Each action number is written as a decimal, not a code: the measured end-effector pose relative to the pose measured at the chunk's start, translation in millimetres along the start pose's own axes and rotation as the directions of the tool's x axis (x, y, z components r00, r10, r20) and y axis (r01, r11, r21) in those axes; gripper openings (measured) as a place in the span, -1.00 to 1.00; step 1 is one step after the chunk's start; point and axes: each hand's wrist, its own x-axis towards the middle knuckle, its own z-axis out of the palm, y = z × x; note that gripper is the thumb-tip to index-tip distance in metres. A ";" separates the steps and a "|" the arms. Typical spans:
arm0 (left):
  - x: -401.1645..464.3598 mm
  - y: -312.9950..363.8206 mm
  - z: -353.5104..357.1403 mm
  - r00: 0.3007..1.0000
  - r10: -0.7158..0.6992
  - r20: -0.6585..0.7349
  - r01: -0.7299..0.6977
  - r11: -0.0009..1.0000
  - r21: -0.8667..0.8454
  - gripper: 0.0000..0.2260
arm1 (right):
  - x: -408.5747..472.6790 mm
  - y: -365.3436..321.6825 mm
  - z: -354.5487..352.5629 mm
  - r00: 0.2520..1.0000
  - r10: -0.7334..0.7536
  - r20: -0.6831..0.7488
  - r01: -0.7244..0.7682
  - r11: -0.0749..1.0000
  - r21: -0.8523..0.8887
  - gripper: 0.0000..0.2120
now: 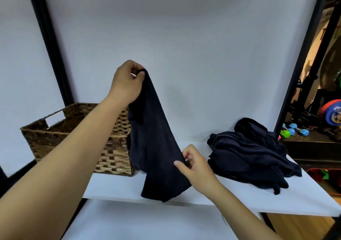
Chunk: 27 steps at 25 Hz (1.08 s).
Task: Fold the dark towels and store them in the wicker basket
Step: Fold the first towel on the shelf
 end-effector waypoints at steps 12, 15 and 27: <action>-7.3 -40.1 -53.5 0.970 -0.241 -0.021 0.242 0.970 0.033 -0.93 | -19.5 23.4 -10.0 0.949 0.076 0.307 0.162 0.718 -0.677 -0.58; -6.3 -50.3 -80.1 0.968 -0.246 -0.051 0.249 0.967 0.054 -0.90 | 5.3 0.2 -70.9 0.990 -0.136 -0.046 0.052 0.637 -0.769 -0.63; -6.9 -16.1 -98.3 0.915 -0.305 0.263 0.332 0.941 -0.065 -0.83 | 57.8 -137.0 -179.1 0.887 -0.077 -0.456 -0.203 0.820 -0.535 -0.82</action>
